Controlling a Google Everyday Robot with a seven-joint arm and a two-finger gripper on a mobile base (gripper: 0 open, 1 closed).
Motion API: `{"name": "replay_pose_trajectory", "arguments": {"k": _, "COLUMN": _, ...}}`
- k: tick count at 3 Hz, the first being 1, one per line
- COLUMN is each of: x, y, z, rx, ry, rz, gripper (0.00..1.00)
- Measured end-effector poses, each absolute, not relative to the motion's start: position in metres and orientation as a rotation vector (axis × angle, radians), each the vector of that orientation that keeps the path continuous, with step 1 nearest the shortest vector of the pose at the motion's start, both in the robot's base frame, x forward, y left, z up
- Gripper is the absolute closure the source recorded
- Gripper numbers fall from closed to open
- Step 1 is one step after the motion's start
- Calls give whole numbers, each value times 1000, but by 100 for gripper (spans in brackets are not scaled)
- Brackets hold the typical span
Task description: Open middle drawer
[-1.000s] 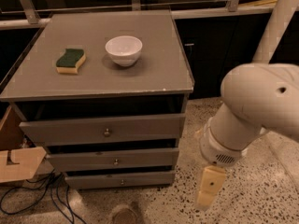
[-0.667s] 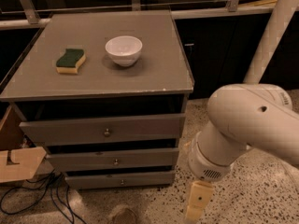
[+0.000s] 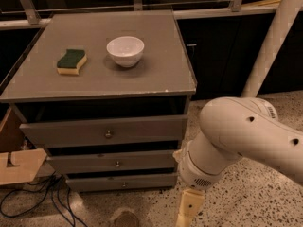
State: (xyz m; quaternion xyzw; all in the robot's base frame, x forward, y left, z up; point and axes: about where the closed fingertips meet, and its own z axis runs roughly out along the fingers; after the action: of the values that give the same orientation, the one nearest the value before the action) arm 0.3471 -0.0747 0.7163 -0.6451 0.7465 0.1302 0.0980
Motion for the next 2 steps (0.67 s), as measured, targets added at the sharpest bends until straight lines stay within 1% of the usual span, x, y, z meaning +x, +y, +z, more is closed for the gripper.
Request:
{"name": "replay_pose_trajectory", "arguments": {"k": 1, "x": 359, "y": -65, "z": 702, "rx": -1900, "ry": 2171, "rz": 360, "gripper": 0}}
{"name": "replay_pose_trajectory", "arguments": {"k": 2, "x": 402, "y": -42, "z": 660, "rx": -1871, "ry": 2083, "rz": 310, "gripper": 0}}
